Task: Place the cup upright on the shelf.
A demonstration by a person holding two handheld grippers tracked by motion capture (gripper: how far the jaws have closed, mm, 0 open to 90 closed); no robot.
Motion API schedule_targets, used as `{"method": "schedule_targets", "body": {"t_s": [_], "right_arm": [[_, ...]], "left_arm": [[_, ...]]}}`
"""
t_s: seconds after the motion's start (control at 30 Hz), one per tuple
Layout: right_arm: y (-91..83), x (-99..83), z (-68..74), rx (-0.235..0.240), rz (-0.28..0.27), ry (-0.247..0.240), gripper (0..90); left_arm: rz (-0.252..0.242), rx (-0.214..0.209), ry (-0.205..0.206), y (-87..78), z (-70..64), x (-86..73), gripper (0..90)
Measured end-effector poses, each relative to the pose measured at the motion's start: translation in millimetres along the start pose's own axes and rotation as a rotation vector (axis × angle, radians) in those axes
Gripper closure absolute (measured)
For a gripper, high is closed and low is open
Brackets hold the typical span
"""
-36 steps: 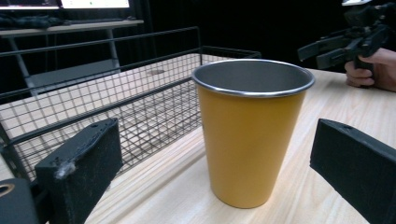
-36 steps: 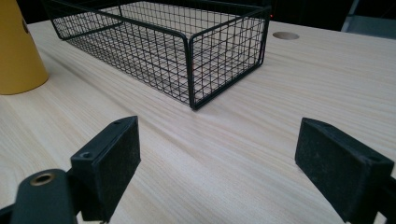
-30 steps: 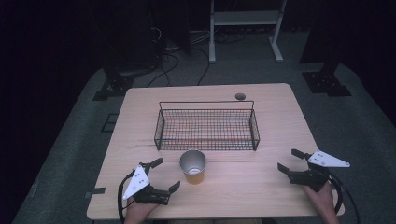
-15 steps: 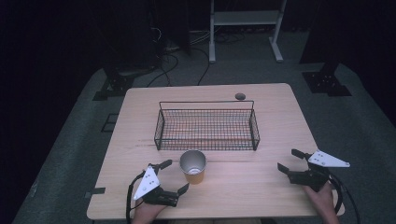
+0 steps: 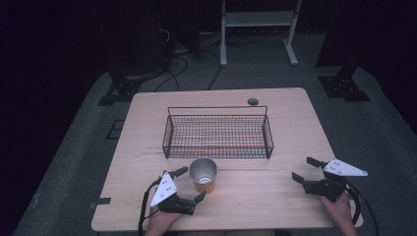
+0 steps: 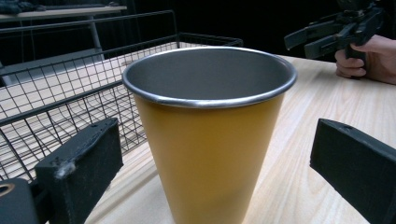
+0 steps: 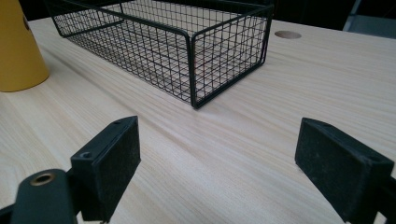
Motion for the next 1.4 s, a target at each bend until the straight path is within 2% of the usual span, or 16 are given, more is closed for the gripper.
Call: {"method": "schedule_targets", "body": {"t_s": [0.23, 0.37, 0.5, 0.63, 0.87, 0.97, 1.07, 1.13, 1.17, 1.23, 1.4], "right_arm": [[0.2, 0.1, 0.4, -0.003, 0.002, -0.004, 13.1], [0.3, 0.0, 0.8, -0.003, 0.003, -0.007, 13.2], [0.1, 0.1, 0.1, -0.002, 0.001, -0.001, 13.2], [0.4, 0.0, 0.7, -0.004, 0.004, -0.007, 13.2], [0.6, 0.0, 1.1, -0.003, 0.006, -0.009, 13.2], [0.5, 0.0, 0.8, -0.004, 0.006, -0.005, 13.2], [0.6, 0.0, 1.1, -0.003, 0.006, -0.009, 13.2], [0.7, 0.0, 1.1, -0.003, 0.007, -0.009, 13.2], [0.6, 0.0, 0.9, -0.004, 0.007, -0.006, 13.2], [0.5, 0.0, 0.6, -0.004, 0.006, -0.004, 13.2], [0.6, 0.0, 1.0, -0.004, 0.007, -0.006, 13.2]], "left_arm": [[-0.010, 0.018, -0.003, 5.4, 1.5, 2.3, 1.4], [0.022, 0.018, 0.010, 12.3, 1.1, 2.8, 1.4], [0.007, 0.019, -0.001, 16.0, 0.8, 5.0, 1.4], [0.014, 0.016, -0.004, 21.7, 0.3, 6.9, 1.4], [0.033, 0.037, -0.020, 30.3, 3.0, 7.6, 1.5], [0.025, 0.034, -0.026, 30.9, 3.4, 8.8, 4.2], [0.033, 0.034, -0.013, 33.9, 3.2, 9.4, 6.2], [0.043, 0.017, -0.026, 35.2, 3.5, 9.4, 7.0], [0.038, 0.008, -0.023, 34.8, 2.8, 9.7, 10.9], [0.040, 0.013, -0.014, 34.9, 2.4, 9.8, 13.0], [0.042, 0.020, -0.024, 33.3, 3.8, 11.2, 13.4]]}}
Point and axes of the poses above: each handheld gripper's, and its own axes: y roughly forward along the jaws, x roughly out of its top, z roughly to its left, the point moved 3 cm from there along y, roughly forward along the jaws, and after that the axes turned 1 degree about x, right-handed, at the moved point
